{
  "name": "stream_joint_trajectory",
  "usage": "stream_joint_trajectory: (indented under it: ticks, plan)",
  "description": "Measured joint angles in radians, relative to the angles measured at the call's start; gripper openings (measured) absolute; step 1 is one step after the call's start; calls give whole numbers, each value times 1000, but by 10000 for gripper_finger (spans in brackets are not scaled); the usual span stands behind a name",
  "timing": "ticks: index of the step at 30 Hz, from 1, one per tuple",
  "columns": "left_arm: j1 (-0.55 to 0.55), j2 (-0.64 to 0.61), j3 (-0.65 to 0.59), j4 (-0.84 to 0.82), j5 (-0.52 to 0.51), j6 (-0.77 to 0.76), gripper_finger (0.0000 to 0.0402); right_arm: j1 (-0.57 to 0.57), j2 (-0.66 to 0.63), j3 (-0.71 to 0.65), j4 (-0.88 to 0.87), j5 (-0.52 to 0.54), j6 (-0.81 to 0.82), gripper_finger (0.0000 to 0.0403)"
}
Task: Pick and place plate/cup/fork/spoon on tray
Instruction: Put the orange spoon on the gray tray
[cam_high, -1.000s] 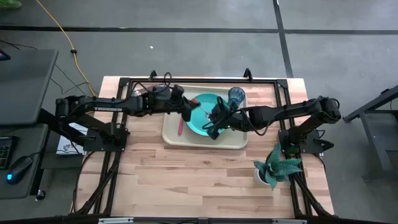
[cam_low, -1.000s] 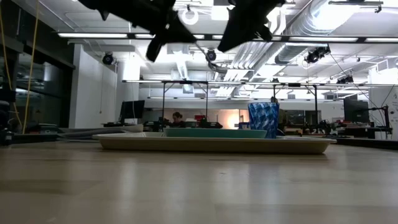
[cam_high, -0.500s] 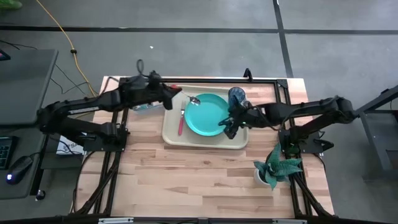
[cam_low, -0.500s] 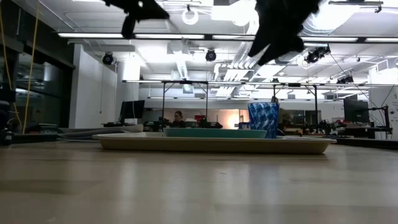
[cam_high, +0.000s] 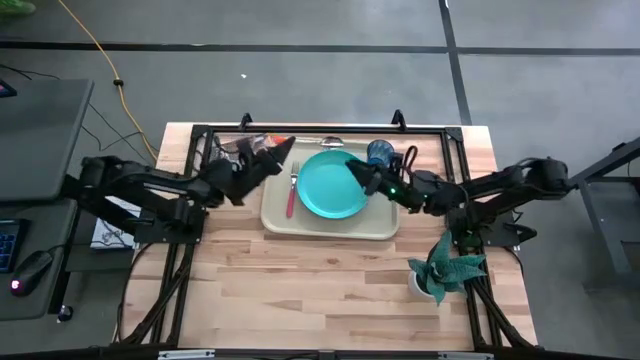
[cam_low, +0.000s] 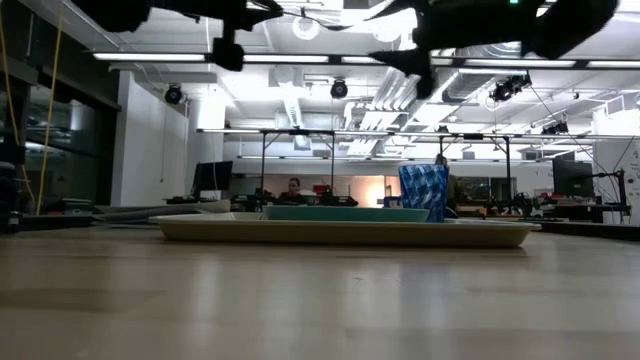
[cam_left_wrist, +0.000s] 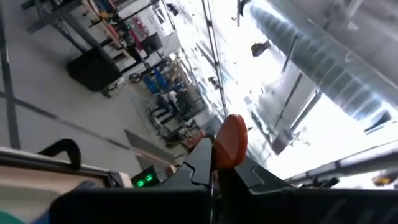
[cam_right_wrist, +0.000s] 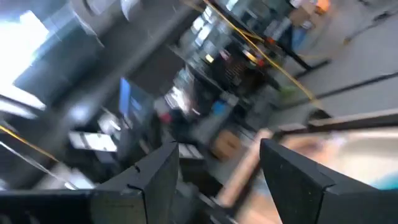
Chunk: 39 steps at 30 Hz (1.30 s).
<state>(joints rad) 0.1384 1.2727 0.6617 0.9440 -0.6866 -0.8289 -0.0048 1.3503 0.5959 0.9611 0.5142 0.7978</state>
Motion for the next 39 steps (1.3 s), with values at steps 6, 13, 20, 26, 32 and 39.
stream_joint_trajectory:
  ticks: [6,13,20,26,32,39]
  plan:
    - [-30,131,69,108,-62,-9,0,-53,100,73,172,-26,48,216]
    - [-38,140,87,100,-44,27,0,-79,98,126,176,-39,37,207]
    - [-41,135,87,107,-54,45,0,-81,97,142,155,-10,40,82]
    - [-39,135,87,109,-57,45,0,-82,98,142,142,-7,60,17]
    - [-16,134,87,107,-14,45,1,-80,97,142,126,-1,70,7]
    - [55,90,86,27,295,70,41,-111,12,142,17,-78,37,4]
